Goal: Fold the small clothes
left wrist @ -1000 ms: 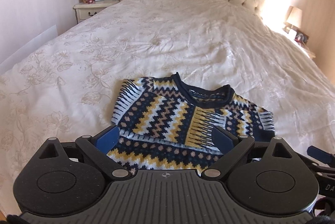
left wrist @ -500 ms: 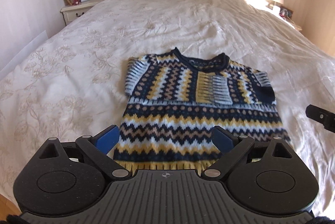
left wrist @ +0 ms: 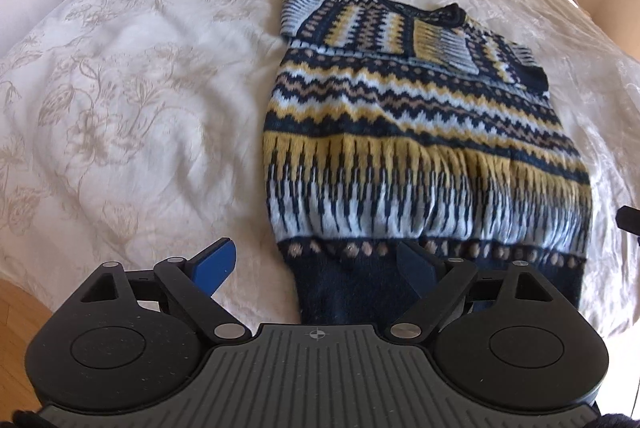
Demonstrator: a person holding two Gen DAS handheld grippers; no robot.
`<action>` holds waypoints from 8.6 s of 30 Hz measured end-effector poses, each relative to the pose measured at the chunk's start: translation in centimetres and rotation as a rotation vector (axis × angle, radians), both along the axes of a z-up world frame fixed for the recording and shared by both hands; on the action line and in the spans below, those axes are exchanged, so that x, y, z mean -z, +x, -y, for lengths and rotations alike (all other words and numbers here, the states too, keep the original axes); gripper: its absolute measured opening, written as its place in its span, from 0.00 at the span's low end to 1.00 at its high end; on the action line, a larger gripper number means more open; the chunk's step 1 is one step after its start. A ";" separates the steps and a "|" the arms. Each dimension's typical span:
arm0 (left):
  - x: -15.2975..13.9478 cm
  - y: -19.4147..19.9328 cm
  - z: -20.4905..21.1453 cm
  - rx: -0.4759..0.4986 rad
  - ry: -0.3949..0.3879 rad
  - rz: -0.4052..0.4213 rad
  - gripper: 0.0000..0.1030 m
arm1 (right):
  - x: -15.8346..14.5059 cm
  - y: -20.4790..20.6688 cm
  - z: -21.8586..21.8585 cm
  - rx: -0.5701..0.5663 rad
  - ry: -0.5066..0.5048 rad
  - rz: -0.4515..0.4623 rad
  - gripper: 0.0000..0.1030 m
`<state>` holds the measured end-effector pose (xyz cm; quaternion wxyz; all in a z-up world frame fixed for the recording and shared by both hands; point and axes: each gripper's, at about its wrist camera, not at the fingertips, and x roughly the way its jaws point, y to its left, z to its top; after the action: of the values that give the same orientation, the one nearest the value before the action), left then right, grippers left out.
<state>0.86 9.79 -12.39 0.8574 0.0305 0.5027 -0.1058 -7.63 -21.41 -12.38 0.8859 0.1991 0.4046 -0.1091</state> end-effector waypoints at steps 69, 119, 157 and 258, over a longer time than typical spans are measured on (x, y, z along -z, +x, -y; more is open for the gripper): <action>6.6 2.6 -1.1 0.079 -0.076 -0.148 0.13 | 9.4 0.9 1.6 -0.113 0.288 -0.204 0.24; -7.4 27.5 6.8 -0.102 -0.362 0.175 0.05 | -2.1 26.2 12.2 -0.057 0.326 0.128 0.14; 1.2 31.0 16.8 0.193 -0.101 0.024 0.33 | 2.4 35.3 6.7 -0.268 -0.010 0.016 0.71; 5.6 28.2 21.0 0.018 0.171 -0.169 0.90 | 7.0 23.9 17.5 -0.141 0.460 -0.114 1.00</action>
<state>29.03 -11.22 -17.99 0.8053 0.0991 0.5801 -0.0722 16.24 -38.93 -19.41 0.7985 0.3604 0.4808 0.0372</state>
